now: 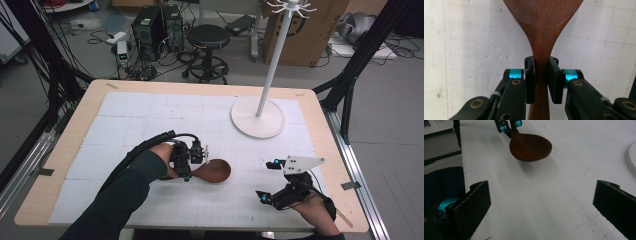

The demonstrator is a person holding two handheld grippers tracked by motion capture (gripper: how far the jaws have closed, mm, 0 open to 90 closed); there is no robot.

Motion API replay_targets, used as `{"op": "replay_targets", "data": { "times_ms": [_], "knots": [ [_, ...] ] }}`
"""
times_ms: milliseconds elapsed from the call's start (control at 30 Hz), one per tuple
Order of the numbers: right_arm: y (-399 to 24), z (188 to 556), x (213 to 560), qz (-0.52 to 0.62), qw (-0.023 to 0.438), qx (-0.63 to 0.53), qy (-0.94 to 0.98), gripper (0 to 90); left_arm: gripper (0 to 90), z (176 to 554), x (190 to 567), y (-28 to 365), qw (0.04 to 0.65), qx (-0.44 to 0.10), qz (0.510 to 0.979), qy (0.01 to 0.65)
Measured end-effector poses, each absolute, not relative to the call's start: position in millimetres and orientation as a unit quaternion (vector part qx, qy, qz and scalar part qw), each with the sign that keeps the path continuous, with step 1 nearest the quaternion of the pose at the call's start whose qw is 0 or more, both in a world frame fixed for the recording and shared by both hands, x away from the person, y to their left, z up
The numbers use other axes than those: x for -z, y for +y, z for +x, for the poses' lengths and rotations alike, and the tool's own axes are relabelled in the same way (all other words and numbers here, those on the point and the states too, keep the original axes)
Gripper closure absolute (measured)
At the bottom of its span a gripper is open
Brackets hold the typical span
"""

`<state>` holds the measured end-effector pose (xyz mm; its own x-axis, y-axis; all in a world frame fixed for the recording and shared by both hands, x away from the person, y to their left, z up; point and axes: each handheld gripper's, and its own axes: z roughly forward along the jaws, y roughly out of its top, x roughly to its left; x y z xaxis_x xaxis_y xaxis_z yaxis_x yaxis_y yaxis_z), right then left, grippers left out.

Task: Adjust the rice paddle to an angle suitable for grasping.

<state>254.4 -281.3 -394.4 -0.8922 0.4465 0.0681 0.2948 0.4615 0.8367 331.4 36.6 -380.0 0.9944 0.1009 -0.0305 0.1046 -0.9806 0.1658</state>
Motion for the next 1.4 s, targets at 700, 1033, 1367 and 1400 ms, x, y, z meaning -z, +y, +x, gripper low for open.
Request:
{"op": "replay_targets", "data": {
  "times_ms": [700, 1033, 1367, 1400],
  "knots": [
    [-287, 254, 393, 0.220, 0.080, -0.474, 0.849, 0.4, 78.5, 327, 393, -15, 0.084, 0.006, 0.995, -0.050],
    [-287, 253, 393, 0.220, 0.081, -0.474, 0.849, 0.4, 78.4, 325, 400, -28, 0.084, -0.001, 0.994, -0.075],
    [-286, 252, 392, 0.219, 0.079, -0.473, 0.849, 0.4, 78.0, 325, 406, -32, 0.079, -0.002, 0.993, -0.087],
    [-286, 252, 392, 0.219, 0.079, -0.473, 0.850, 0.4, 77.9, 325, 406, -32, 0.079, -0.001, 0.993, -0.087]
  ]
}}
